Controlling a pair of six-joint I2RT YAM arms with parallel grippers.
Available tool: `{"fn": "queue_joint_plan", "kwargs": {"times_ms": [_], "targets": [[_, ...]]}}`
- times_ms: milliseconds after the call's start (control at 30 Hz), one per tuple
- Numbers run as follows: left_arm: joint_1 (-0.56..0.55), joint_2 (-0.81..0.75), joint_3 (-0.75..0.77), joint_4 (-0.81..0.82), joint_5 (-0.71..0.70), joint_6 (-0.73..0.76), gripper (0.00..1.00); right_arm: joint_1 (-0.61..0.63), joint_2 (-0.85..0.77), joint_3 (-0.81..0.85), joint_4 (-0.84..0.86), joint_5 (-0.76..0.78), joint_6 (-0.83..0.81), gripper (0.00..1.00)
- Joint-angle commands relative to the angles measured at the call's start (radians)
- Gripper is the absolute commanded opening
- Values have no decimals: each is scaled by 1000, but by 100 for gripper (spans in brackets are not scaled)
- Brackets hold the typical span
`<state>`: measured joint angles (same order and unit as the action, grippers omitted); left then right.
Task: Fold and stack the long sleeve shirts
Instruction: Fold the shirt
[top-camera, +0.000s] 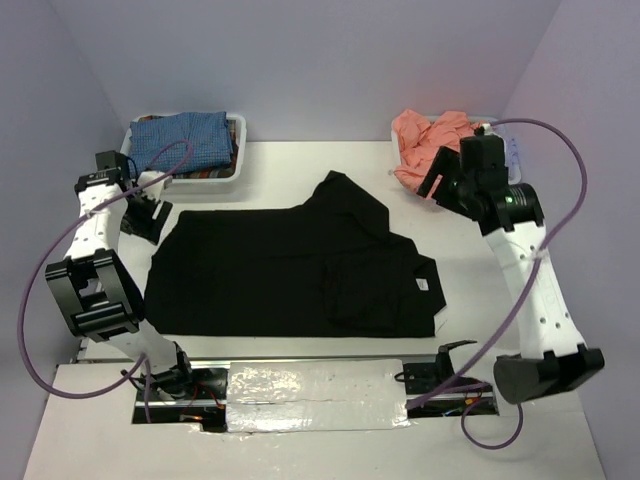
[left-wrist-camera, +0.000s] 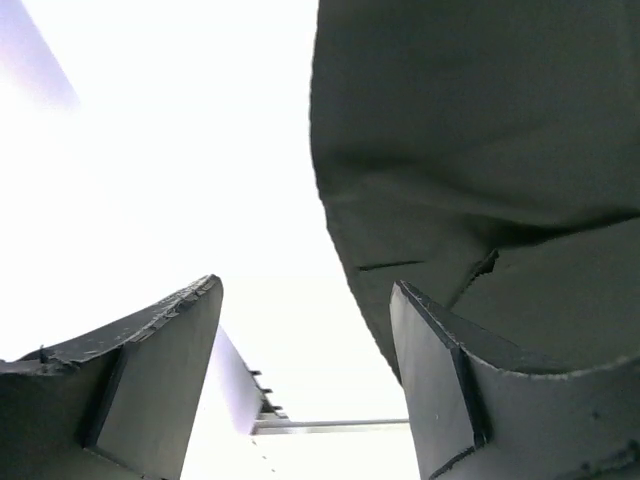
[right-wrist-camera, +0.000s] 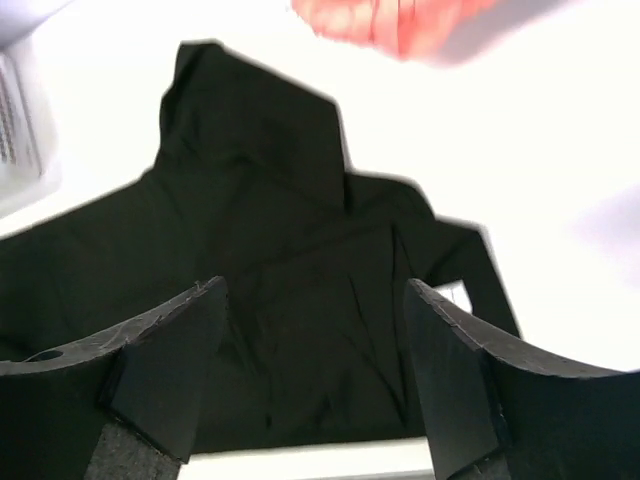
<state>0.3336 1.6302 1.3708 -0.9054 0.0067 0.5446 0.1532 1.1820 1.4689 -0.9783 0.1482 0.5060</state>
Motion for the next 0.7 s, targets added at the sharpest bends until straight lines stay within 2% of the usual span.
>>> {"fn": "queue_joint_plan", "kwargs": {"times_ms": [0,67,133,200,233,267,300,333,367,433,467,533,667], "targets": [[5,33,65,-96,21,-26,81,11,94,22,-89,106,-29,80],[8,48,65,-86,10,-26,81,11,77,-28,-30,62,-37,81],[7,81,83,-69,16,-37,81,11,91,-73,103,-54,-43,81],[8,123,150,-66,62,-78,81,41,151,-21,189,-132,-43,80],[7,167,174,-56,85,-93,80,69,247,19,202,-136,-55,80],[7,186,192,-40,129,-128,80,128,304,75,208,-130,-102,78],[5,222,220,-18,148,-149,79,158,368,200,199,-121,-128,78],[5,241,231,29,163,-165,79,183,502,264,187,-107,-151,77],[4,256,246,52,182,-199,78,213,568,397,149,-102,-179,76],[4,304,261,110,187,-227,78,224,769,525,101,-114,-184,75],[5,316,267,132,181,-242,79,226,831,639,55,-122,-160,75],[5,354,269,174,167,-252,79,223,1004,732,29,-143,-132,75],[2,414,283,246,164,-276,80,223,1235,945,-8,-179,-63,73]]}}
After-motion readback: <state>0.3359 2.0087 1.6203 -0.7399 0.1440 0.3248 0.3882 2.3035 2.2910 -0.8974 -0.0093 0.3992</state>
